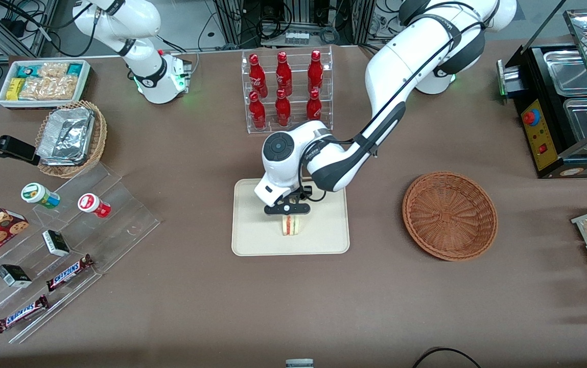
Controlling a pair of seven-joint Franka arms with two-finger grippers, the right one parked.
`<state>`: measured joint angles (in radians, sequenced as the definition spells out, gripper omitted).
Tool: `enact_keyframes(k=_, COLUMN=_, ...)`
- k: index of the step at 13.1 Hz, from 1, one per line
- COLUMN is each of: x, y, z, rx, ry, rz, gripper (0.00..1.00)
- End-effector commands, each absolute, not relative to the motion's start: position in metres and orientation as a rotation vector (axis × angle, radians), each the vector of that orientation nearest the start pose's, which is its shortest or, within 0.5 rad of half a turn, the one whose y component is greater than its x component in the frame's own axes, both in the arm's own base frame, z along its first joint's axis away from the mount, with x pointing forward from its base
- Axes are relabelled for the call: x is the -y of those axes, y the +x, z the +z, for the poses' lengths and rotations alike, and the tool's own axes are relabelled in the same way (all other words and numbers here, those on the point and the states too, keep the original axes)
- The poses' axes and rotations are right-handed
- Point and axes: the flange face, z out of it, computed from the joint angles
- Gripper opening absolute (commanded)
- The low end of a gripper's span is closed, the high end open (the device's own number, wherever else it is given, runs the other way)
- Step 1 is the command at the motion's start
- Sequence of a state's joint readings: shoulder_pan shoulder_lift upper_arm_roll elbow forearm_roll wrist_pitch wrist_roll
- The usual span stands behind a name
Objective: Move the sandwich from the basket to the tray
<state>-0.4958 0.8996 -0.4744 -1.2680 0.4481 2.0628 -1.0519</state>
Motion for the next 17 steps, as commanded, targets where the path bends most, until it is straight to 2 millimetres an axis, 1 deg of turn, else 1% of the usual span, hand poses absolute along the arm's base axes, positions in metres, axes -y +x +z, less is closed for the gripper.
enact_keyframes(k=1, x=0.550, y=0.518, z=0.257, rx=0.064, ry=-3.119, rz=-0.087, gripper=0.99)
enact_keyframes(k=2, x=0.545, y=0.522, z=0.265, rx=0.082, ry=-3.115, rz=-0.090, gripper=0.99)
enact_keyframes(k=3, x=0.543, y=0.524, z=0.285, rx=0.096, ry=-3.120, rz=-0.110, gripper=0.99)
enact_keyframes(k=4, x=0.532, y=0.526, z=0.313, rx=0.136, ry=-3.092, rz=-0.124, gripper=0.99)
enact_keyframes(k=5, x=0.511, y=0.528, z=0.343, rx=0.230, ry=-3.036, rz=-0.121, gripper=0.99)
enact_keyframes(k=6, x=0.492, y=0.534, z=0.372, rx=0.331, ry=-3.029, rz=-0.115, gripper=0.99)
enact_keyframes(k=7, x=0.482, y=0.533, z=0.407, rx=0.388, ry=-3.042, rz=-0.116, gripper=0.99)
enact_keyframes(k=8, x=0.466, y=0.532, z=0.430, rx=0.424, ry=-3.007, rz=-0.100, gripper=0.99)
enact_keyframes(k=9, x=0.446, y=0.536, z=0.453, rx=0.468, ry=-2.980, rz=-0.089, gripper=0.99)
enact_keyframes(k=11, x=0.414, y=0.536, z=0.498, rx=0.533, ry=-2.968, rz=-0.077, gripper=0.99)
enact_keyframes(k=12, x=0.394, y=0.540, z=0.513, rx=0.575, ry=-2.943, rz=-0.073, gripper=0.99)
enact_keyframes(k=13, x=0.379, y=0.540, z=0.527, rx=0.576, ry=-2.931, rz=-0.065, gripper=0.99)
enact_keyframes(k=14, x=0.363, y=0.540, z=0.541, rx=0.535, ry=-2.934, rz=-0.037, gripper=0.99)
enact_keyframes(k=15, x=0.339, y=0.544, z=0.551, rx=0.513, ry=-2.927, rz=-0.005, gripper=0.99)
enact_keyframes(k=16, x=0.315, y=0.544, z=0.563, rx=0.504, ry=-2.927, rz=0.014, gripper=0.99)
enact_keyframes(k=17, x=0.295, y=0.543, z=0.573, rx=0.469, ry=-2.933, rz=0.021, gripper=0.99)
